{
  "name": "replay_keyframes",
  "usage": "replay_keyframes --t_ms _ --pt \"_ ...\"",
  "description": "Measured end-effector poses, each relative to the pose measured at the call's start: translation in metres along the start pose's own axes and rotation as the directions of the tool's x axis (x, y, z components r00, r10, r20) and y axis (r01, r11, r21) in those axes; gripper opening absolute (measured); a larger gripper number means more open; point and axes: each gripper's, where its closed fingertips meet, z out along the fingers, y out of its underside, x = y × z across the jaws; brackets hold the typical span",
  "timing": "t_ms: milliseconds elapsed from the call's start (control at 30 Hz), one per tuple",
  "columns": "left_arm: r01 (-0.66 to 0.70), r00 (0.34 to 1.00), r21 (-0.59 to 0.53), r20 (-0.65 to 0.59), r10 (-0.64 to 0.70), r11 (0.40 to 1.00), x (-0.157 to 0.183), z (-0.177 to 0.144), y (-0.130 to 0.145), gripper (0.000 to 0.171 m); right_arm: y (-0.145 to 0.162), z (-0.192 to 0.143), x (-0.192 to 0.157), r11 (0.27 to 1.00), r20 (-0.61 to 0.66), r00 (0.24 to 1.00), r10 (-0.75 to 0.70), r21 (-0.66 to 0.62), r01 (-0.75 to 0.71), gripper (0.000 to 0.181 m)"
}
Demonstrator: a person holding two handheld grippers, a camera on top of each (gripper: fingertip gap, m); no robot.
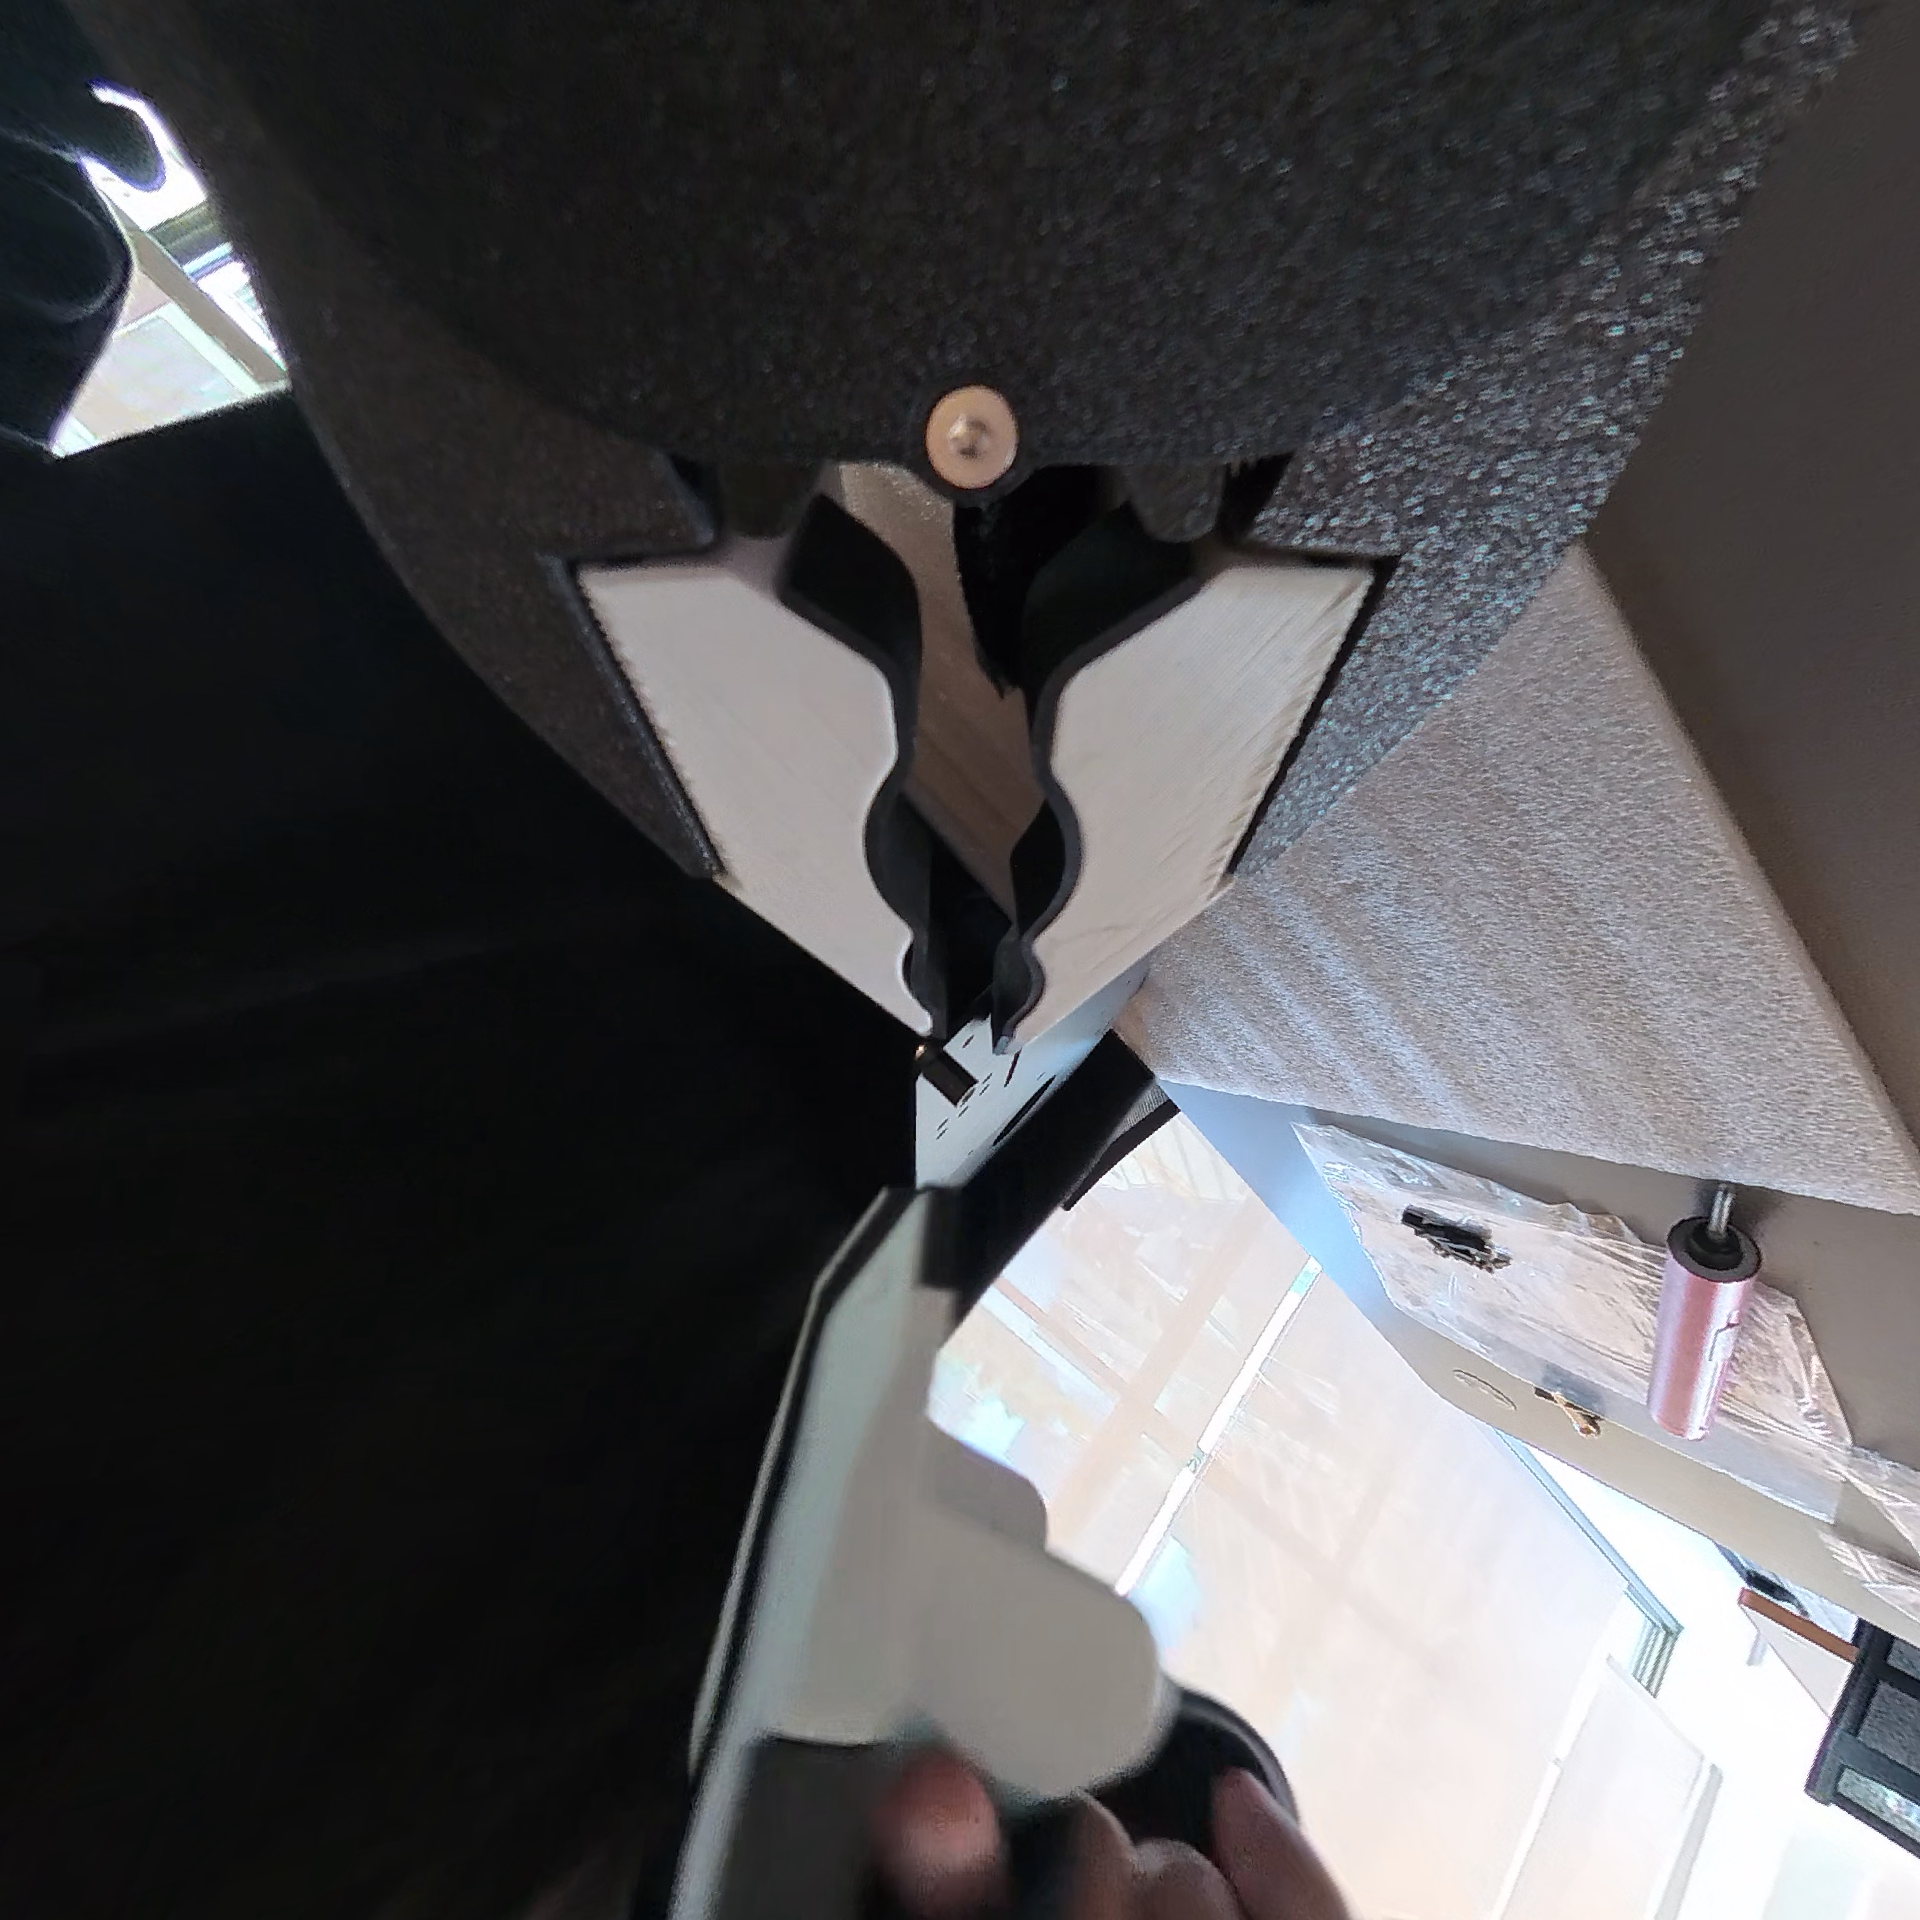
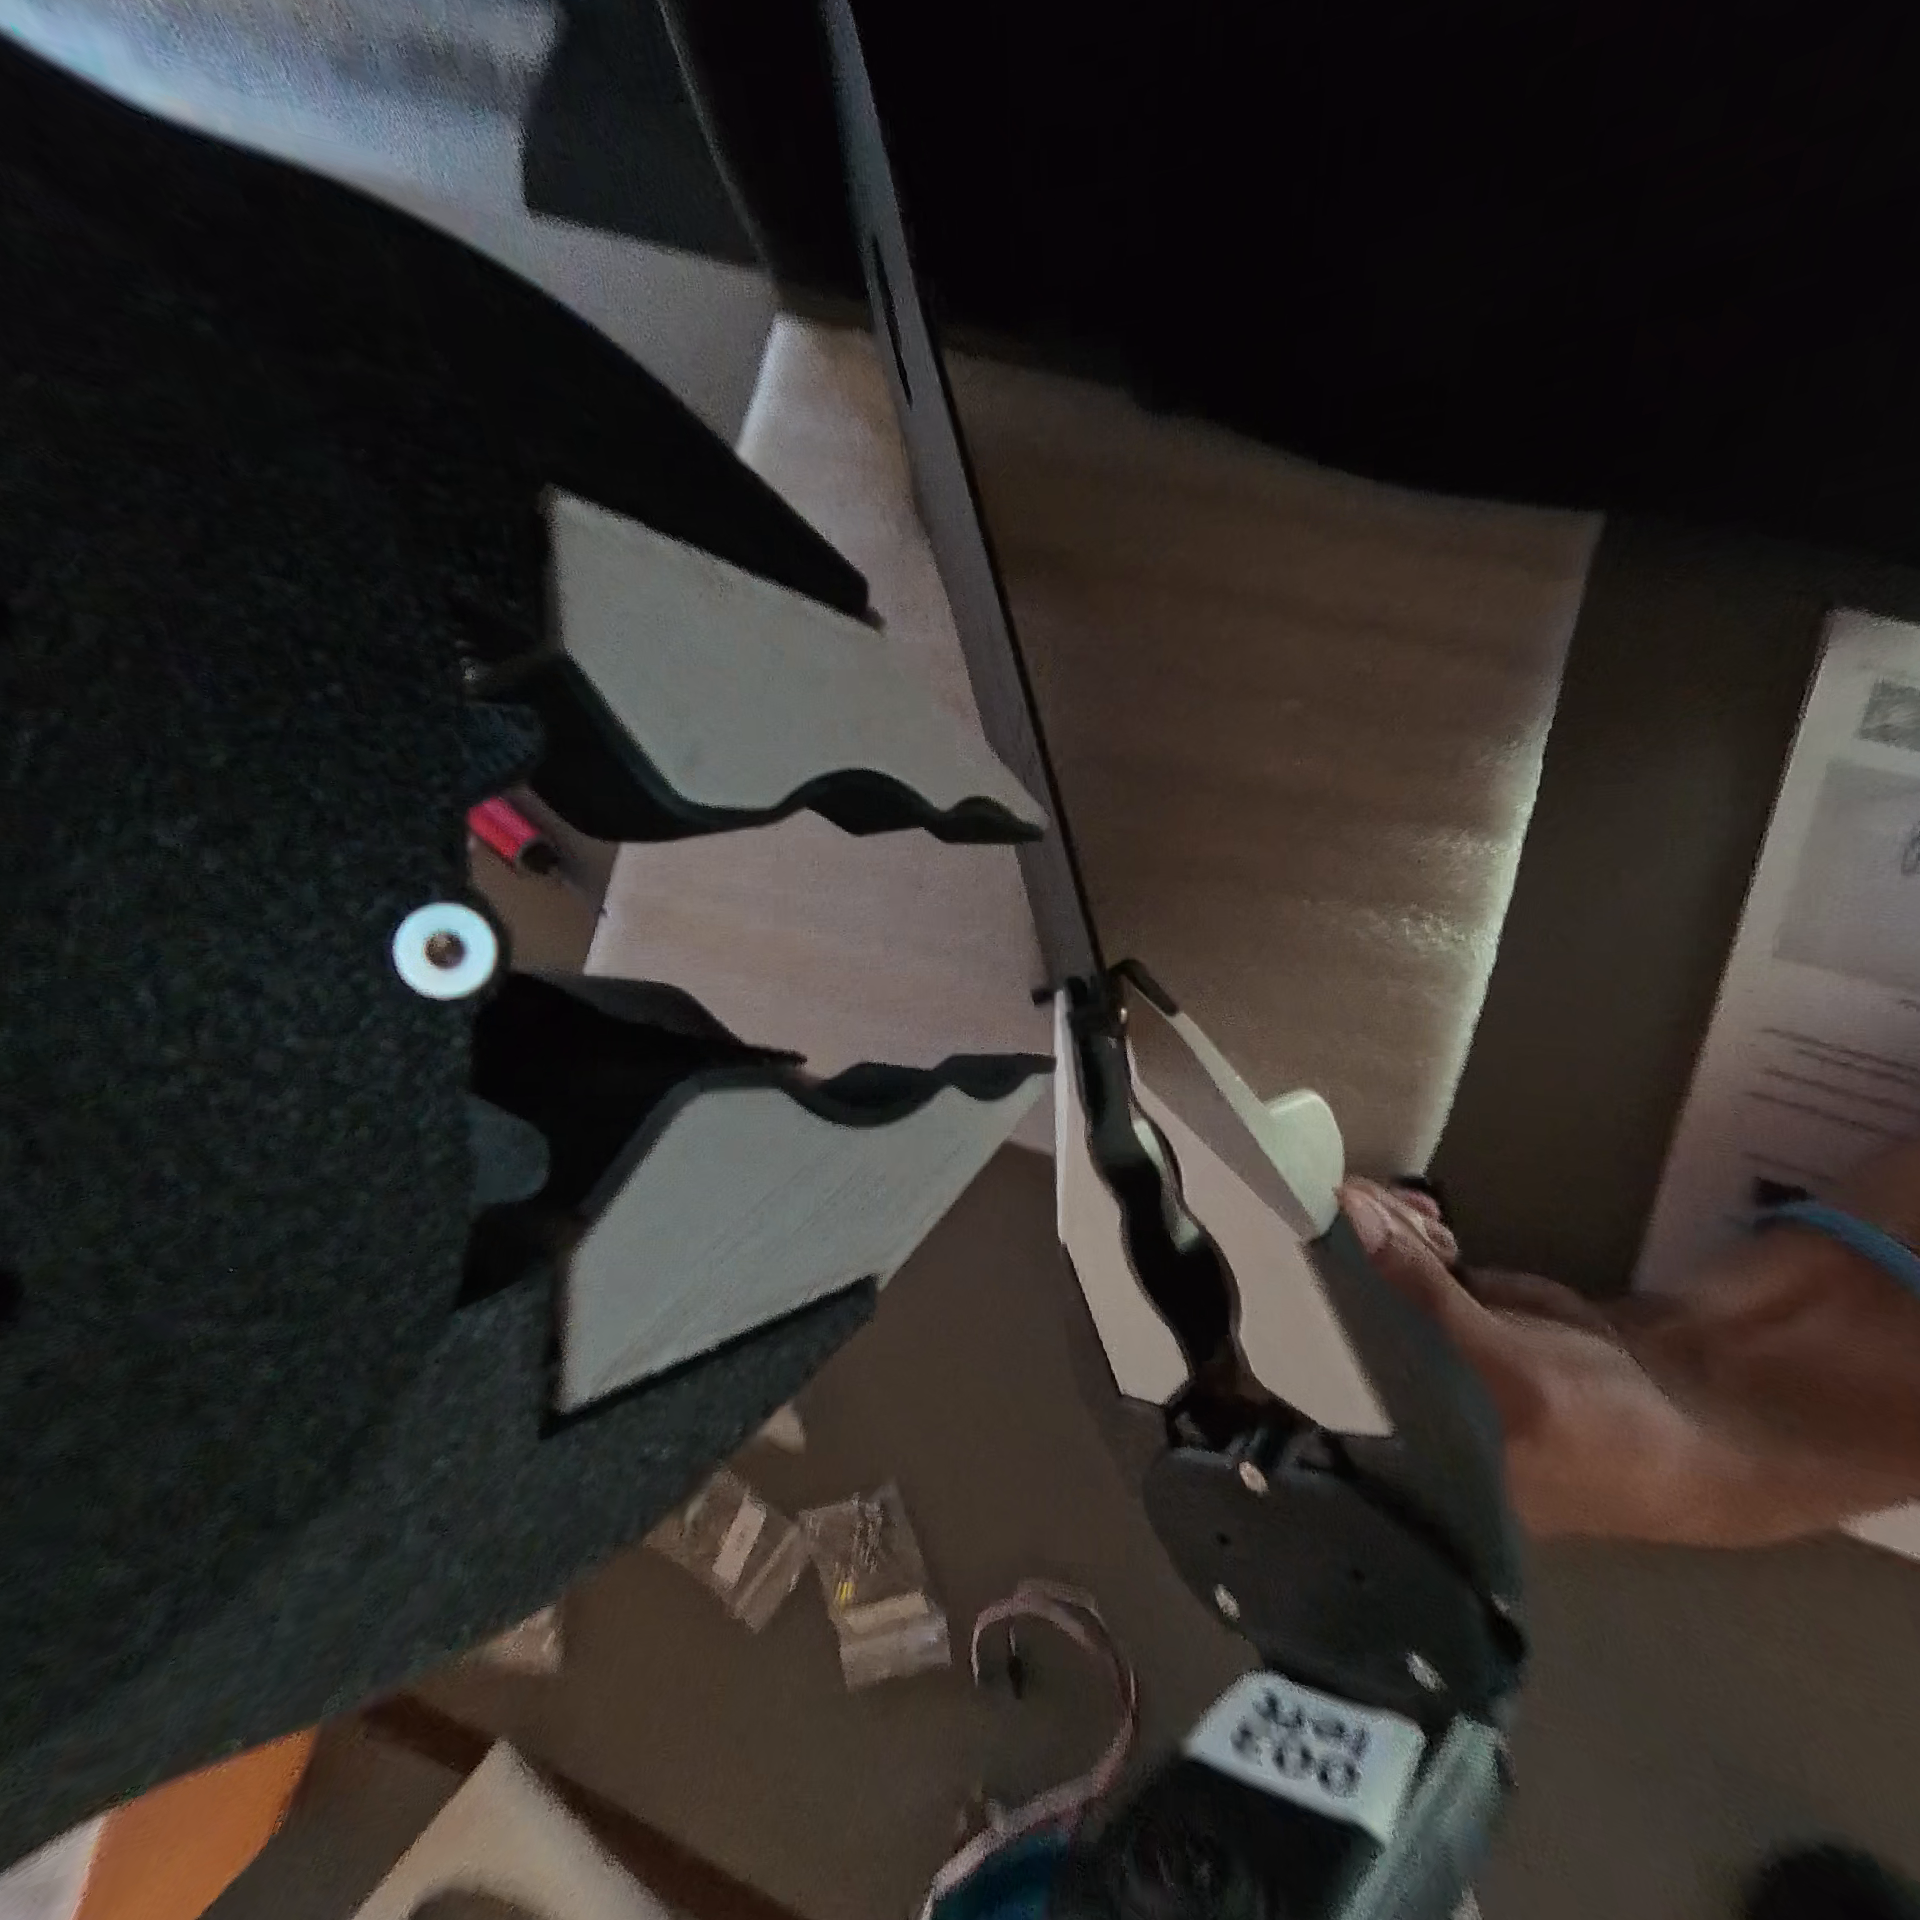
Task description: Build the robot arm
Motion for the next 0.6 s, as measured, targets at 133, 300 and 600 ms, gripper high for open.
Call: replay_keyframes --t_ms 133,300,600 --pt "0.003 1.0 0.01 0.007 -0.004 1.0 -0.002 0.0 -0.002 0.006 0.0 0.0 0.013 0.996 -0.137 0.989 -0.063 -0.066 0.054 0.017" --pt "0.002 1.0 0.013 0.011 -0.002 1.0 -0.002 0.001 -0.002 0.006 0.003 0.009 0.021 0.993 -0.046 0.996 -0.072 -0.092 0.067 0.003" --pt "0.001 1.0 0.009 0.006 -0.001 1.0 -0.002 0.0 -0.001 0.007 0.005 0.011 0.017 0.967 0.037 0.986 -0.162 -0.194 0.166 0.014"
